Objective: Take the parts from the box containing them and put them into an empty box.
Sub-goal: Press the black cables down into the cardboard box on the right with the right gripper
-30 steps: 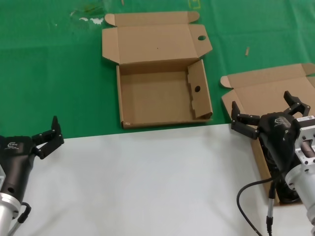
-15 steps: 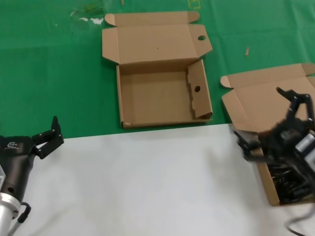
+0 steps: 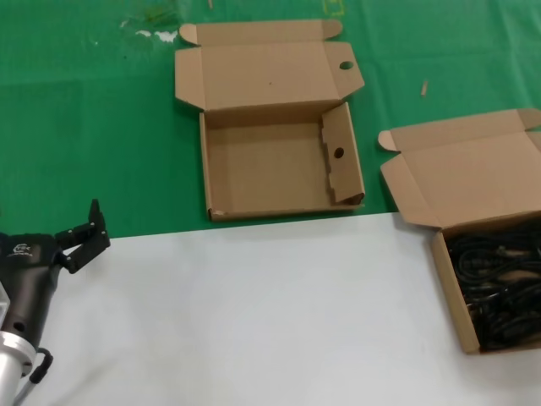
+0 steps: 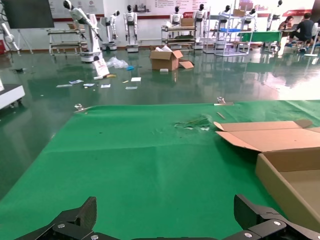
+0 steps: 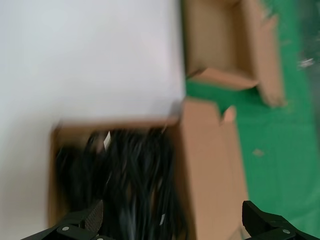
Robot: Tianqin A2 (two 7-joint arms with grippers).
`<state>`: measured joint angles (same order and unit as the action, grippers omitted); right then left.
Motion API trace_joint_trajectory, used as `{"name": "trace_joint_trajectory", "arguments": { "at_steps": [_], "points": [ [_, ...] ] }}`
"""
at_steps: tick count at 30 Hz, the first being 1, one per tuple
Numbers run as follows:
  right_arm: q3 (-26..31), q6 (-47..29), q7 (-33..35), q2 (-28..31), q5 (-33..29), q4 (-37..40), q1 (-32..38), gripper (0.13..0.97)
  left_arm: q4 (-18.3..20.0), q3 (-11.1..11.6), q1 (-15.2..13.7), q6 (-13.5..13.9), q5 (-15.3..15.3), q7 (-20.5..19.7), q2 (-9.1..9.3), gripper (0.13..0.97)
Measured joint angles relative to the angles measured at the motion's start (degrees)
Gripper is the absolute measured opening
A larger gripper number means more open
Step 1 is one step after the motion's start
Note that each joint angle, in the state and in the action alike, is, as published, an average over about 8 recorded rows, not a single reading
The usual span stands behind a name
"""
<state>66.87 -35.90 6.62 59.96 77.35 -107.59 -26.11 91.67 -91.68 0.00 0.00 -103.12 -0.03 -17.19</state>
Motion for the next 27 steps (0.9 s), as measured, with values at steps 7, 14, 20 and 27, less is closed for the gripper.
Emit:
{"name": "trace_joint_trajectory", "arguments": {
  "at_steps": [7,14,20,27],
  "points": [
    [4.51,-7.14,-5.43,5.59,-10.88,0.71,5.03,0.966,0.0,0.0,0.0,0.0,0.0,0.0,0.0,0.966],
    [13.03,-10.25,-7.14,7.79,-15.72,2.6,12.54,0.966,0.0,0.0,0.0,0.0,0.01,0.01,0.0,0.966],
    [18.68,-11.15,-6.97,7.35,-18.11,5.0,18.49,0.952,0.0,0.0,0.0,0.0,0.01,0.02,0.0,0.966],
    [22.85,-11.31,-6.27,6.43,-19.09,7.2,22.67,0.937,0.0,0.0,0.0,0.0,0.0,0.02,0.0,0.966]
  ]
}}
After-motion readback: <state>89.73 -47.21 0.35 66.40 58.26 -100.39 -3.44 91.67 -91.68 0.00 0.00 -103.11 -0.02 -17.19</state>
